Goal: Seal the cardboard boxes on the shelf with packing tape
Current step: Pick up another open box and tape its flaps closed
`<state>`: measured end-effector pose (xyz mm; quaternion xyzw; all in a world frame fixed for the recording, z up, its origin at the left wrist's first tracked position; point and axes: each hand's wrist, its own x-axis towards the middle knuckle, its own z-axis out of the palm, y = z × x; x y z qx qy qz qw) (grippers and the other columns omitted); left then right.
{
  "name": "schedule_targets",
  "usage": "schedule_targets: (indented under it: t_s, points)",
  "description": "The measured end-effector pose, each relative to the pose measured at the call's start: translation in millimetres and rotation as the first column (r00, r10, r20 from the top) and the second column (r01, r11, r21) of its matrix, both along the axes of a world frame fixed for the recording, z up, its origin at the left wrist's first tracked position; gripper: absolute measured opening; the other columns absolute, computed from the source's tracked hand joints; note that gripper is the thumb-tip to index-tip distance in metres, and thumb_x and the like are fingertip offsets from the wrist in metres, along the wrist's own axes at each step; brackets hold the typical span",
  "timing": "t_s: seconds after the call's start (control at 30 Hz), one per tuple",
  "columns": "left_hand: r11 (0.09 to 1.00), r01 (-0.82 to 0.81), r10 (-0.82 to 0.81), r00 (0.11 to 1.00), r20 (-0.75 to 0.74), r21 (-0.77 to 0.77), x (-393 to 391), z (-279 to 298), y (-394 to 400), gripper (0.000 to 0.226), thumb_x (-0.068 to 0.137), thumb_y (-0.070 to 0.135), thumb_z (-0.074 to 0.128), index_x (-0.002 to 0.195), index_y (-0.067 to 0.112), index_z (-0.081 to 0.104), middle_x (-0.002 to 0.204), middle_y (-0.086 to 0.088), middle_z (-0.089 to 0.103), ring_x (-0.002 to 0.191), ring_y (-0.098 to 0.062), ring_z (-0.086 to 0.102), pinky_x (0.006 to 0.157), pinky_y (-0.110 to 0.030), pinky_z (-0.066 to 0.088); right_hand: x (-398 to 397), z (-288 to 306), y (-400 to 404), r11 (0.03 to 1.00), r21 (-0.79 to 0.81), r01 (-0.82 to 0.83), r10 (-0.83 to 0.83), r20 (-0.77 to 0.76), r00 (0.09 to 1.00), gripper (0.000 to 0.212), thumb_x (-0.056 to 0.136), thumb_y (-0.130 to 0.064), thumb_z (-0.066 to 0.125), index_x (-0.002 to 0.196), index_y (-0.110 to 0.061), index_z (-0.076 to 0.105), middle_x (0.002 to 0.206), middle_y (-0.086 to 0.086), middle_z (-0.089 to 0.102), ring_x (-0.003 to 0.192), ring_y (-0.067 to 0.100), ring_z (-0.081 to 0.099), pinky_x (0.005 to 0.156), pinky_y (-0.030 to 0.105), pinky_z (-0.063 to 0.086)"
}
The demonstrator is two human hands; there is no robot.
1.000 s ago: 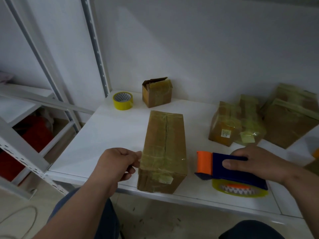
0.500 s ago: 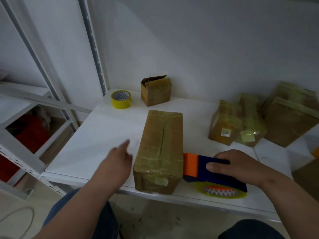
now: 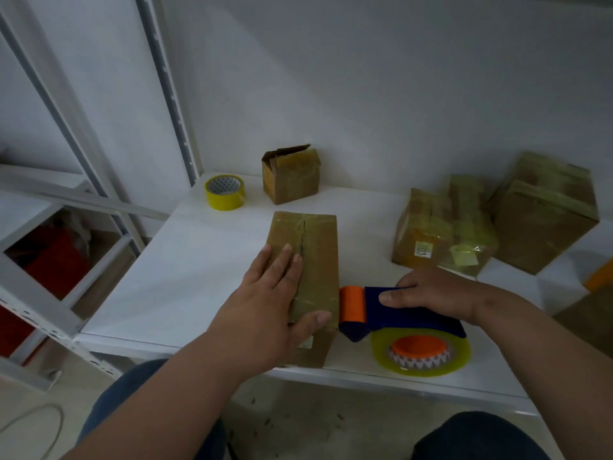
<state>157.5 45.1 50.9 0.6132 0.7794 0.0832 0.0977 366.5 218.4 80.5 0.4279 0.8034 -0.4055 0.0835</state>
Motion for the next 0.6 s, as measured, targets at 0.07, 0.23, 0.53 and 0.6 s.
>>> schedule_targets:
  t_s: [0.07, 0.23, 0.53, 0.6]
  points:
    - [1.0, 0.006, -0.006, 1.0, 0.0, -0.007, -0.8, -0.1, -0.5, 0.104, 0.07, 0.086, 0.006, 0.154, 0.027, -0.011, 0.16, 0.011, -0.02, 0.143, -0.013, -0.031, 0.116, -0.029, -0.012, -0.6, -3.0, 1.5, 0.992, -0.11, 0.063, -0.064, -0.008, 0.998, 0.055, 0.062, -0.065, 0.068, 0.065, -0.01, 0.065, 0.065, 0.004, 0.064, 0.057, 0.012, 0.059, 0.064, 0.025, 0.045]
    - [1.0, 0.011, -0.011, 1.0, -0.004, -0.018, -1.7, 0.8, -1.4, 0.103, 0.072, 0.085, 0.008, 0.154, 0.026, -0.011, 0.16, 0.012, -0.021, 0.143, -0.012, -0.031, 0.114, -0.027, -0.014, 3.8, -15.9, 0.2, 0.921, -0.332, 0.203, -0.214, 0.005, 0.977, 0.053, 0.063, -0.052, 0.079, 0.09, -0.006, 0.076, 0.085, 0.014, 0.074, 0.069, 0.023, 0.067, 0.07, 0.031, 0.051]
    - [1.0, 0.026, -0.026, 0.999, 0.021, -0.001, -3.4, -1.7, -1.8, 0.104, 0.072, 0.086, 0.012, 0.155, 0.025, -0.008, 0.16, 0.011, -0.018, 0.144, -0.012, -0.029, 0.116, -0.028, -0.012, 3.3, -16.8, -10.4, 0.941, -0.236, 0.245, -0.193, 0.222, 0.956, 0.048, 0.072, -0.051, 0.076, 0.097, -0.011, 0.073, 0.096, 0.008, 0.073, 0.088, 0.022, 0.068, 0.086, 0.033, 0.055]
    - [1.0, 0.022, -0.022, 0.999, 0.033, 0.0, -4.0, -2.7, -2.4, 0.104, 0.071, 0.087, 0.011, 0.154, 0.027, -0.012, 0.159, 0.013, -0.02, 0.143, -0.011, -0.029, 0.119, -0.032, -0.009, 9.1, -18.3, -14.5, 0.937, -0.213, 0.276, -0.248, 0.15, 0.957, 0.058, 0.063, -0.059, 0.077, 0.096, -0.01, 0.073, 0.093, 0.009, 0.074, 0.088, 0.024, 0.07, 0.085, 0.033, 0.055]
